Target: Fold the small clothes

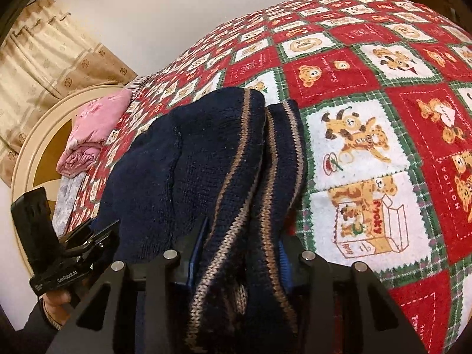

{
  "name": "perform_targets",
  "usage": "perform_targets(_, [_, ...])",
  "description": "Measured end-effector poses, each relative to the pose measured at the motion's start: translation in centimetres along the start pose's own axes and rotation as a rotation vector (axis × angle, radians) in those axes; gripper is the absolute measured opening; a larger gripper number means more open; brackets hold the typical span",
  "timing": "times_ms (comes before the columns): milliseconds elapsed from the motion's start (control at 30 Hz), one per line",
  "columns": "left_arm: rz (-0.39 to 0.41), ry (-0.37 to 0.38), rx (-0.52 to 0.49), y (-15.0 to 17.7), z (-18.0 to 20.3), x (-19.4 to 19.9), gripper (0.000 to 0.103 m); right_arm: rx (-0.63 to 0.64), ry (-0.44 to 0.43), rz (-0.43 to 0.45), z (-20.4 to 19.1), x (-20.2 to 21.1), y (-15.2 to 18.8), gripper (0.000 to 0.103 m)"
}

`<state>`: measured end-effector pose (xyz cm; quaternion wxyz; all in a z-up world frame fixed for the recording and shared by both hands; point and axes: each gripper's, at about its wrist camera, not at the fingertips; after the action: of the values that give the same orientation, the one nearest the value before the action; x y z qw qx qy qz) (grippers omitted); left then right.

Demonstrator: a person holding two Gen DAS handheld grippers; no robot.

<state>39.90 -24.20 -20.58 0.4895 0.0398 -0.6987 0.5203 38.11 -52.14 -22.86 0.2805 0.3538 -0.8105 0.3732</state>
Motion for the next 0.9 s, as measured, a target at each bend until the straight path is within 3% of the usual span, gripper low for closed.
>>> perform_targets(300, [0.005,-0.044,-0.024,-0.1,0.7,1.3,0.045,0.033,0.041,0.067,-1.2,1.2,1.4,0.033])
perform_targets(633, [0.021,-0.077,-0.007,-0.4,1.1,2.1,0.039,0.06,0.043,0.122,-1.7,2.3,2.3,0.031])
perform_targets(900, [0.074,-0.086,0.002,-0.7,1.9,5.6,0.036,0.064,-0.017,0.167,-3.4,4.8,3.7,0.03])
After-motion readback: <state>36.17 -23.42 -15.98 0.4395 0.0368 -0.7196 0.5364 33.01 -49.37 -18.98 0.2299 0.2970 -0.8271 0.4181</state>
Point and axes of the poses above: each gripper's, at about its wrist camera, not at the fingertips, and x roughly against the way its jaws point, z to its right, y to its underside, and after that the axes turned 13 degrees about -x, right-handed
